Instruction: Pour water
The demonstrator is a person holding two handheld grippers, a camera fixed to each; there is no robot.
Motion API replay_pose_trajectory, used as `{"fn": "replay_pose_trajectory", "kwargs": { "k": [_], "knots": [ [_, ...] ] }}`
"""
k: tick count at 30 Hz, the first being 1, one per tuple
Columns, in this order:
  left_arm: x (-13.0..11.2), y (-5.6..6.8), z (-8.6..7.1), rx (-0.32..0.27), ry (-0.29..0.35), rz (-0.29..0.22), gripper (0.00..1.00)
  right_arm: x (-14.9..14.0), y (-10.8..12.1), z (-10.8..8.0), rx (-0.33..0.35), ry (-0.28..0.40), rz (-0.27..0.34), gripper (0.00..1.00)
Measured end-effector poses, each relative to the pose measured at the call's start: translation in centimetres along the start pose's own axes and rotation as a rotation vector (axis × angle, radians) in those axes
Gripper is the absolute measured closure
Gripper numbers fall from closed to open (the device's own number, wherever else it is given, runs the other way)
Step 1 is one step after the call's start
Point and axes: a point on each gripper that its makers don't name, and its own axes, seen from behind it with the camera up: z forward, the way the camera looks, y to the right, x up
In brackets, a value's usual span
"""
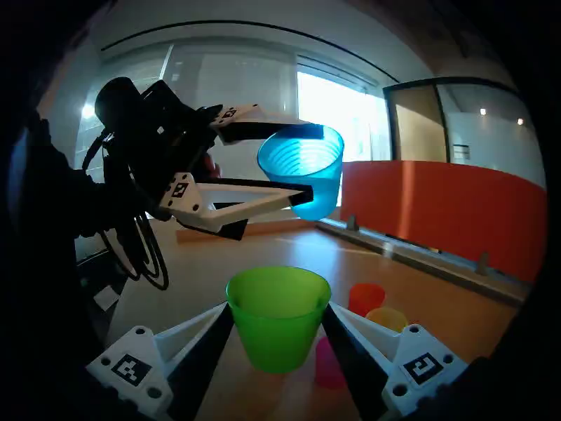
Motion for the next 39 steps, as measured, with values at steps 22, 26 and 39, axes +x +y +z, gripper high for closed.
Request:
{"fn": "replay_pose_trajectory", "kwargs": {
  "k": [22,26,39],
  "knots": [
    [0.35,-0.08,-0.03,0.008,0.009,0.096,0.13,0.19,0.37,0.21,-0.006,0.005,-0.001,0.11],
    [0.52,0.0,0.06,0.006,0.011,0.109,0.13,0.2,0.47,0.22,-0.008,0.006,-0.001,0.11],
    [0.8,0.13,0.3,0.007,0.015,0.147,0.13,0.3,0.54,0.25,-0.011,0.011,0.0,0.11]
  ]
}}
